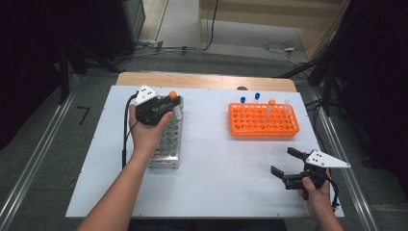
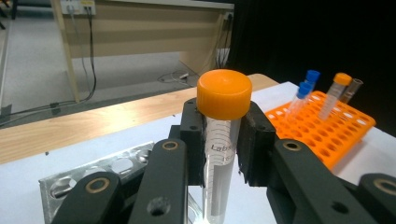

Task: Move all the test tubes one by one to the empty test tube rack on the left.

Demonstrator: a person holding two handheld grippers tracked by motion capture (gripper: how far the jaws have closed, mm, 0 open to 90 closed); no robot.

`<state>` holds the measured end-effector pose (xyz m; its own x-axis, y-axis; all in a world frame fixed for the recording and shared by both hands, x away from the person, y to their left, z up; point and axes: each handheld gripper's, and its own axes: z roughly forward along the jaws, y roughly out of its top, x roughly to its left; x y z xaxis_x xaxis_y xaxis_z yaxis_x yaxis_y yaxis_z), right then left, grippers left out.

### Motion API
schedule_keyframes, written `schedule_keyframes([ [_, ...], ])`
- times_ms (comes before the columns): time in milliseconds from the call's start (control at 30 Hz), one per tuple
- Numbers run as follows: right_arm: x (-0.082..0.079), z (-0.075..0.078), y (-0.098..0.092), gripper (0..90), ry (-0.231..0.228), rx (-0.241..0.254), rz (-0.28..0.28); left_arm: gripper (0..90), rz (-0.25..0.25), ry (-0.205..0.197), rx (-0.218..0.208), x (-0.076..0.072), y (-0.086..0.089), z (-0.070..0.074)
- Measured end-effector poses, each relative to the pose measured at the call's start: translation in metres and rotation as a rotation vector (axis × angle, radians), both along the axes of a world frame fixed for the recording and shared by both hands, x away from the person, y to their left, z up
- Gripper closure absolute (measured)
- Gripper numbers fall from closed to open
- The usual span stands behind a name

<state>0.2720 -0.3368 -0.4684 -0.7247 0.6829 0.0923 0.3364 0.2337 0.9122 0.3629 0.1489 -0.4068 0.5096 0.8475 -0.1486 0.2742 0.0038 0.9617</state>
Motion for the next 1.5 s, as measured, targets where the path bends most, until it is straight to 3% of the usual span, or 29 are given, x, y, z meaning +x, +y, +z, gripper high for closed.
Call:
schedule_keyframes([
  [400, 0.002, -0.002, -0.001, 0.0, 0.013, 0.007, 0.008, 74.7, 0.054, -0.025, -0.004, 0.032, -0.003, -0.001],
  [567, 0.002, -0.003, -0.003, 0.0, 0.019, 0.008, 0.001, 74.7, 0.082, -0.039, -0.033, 0.044, 0.000, -0.005],
  [733, 0.003, -0.004, -0.004, 0.0, 0.020, 0.009, 0.004, 74.7, 0.142, -0.029, -0.050, 0.055, 0.005, -0.009],
  [867, 0.003, -0.004, -0.004, 0.0, 0.020, 0.009, 0.001, 74.7, 0.157, -0.015, -0.066, 0.061, 0.007, -0.013],
  [1133, 0.004, -0.005, -0.004, 0.0, 0.025, 0.010, 0.003, 74.7, 0.162, 0.018, -0.017, 0.068, 0.002, -0.021],
  [1367, 0.004, -0.006, -0.004, 0.0, 0.027, 0.012, 0.003, 74.3, 0.159, 0.066, 0.076, 0.074, -0.008, -0.022],
  [1500, 0.004, -0.005, -0.004, 0.0, 0.028, 0.012, -0.002, 73.7, 0.164, 0.089, 0.104, 0.077, -0.012, -0.023],
])
